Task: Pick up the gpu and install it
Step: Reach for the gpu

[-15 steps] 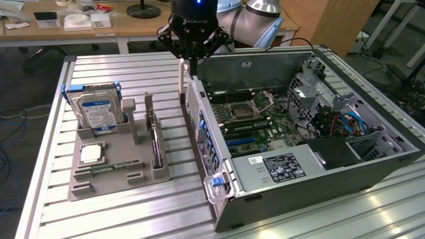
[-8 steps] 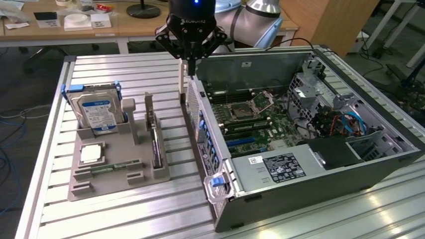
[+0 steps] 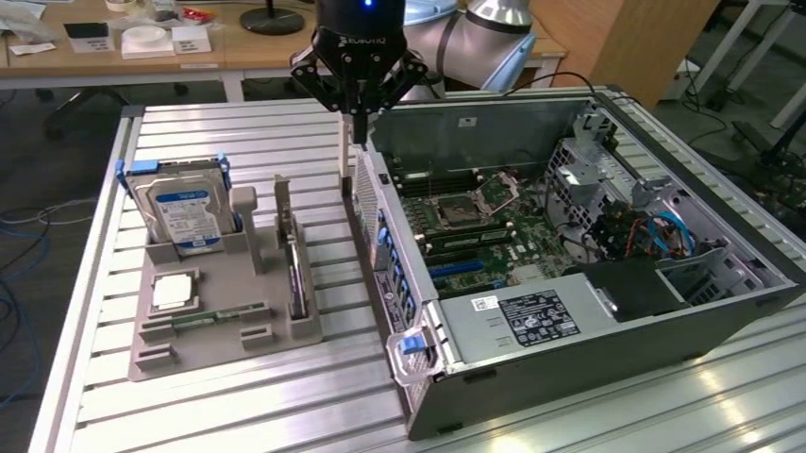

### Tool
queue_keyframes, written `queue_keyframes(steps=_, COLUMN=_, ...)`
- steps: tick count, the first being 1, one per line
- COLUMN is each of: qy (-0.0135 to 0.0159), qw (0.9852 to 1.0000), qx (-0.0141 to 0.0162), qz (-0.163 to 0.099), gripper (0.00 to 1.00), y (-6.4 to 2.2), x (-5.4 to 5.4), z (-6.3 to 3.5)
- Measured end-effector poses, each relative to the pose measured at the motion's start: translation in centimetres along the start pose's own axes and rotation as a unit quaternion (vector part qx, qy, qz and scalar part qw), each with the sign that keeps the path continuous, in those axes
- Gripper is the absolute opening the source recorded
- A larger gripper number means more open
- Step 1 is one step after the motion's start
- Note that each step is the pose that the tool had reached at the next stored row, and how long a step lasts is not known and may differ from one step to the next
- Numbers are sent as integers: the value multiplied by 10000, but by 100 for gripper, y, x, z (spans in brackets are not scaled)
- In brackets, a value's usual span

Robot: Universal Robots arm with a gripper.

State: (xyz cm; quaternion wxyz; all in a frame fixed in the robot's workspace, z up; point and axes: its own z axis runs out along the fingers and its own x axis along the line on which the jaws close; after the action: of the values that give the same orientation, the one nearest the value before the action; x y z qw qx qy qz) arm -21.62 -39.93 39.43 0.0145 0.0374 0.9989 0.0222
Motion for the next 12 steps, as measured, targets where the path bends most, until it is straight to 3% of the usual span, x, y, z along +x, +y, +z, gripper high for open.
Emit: queue_keyframes(steps=12, qy=0, qw=10000, qx=0, qz=0, gripper=11, y=-5, x=53, z=-1)
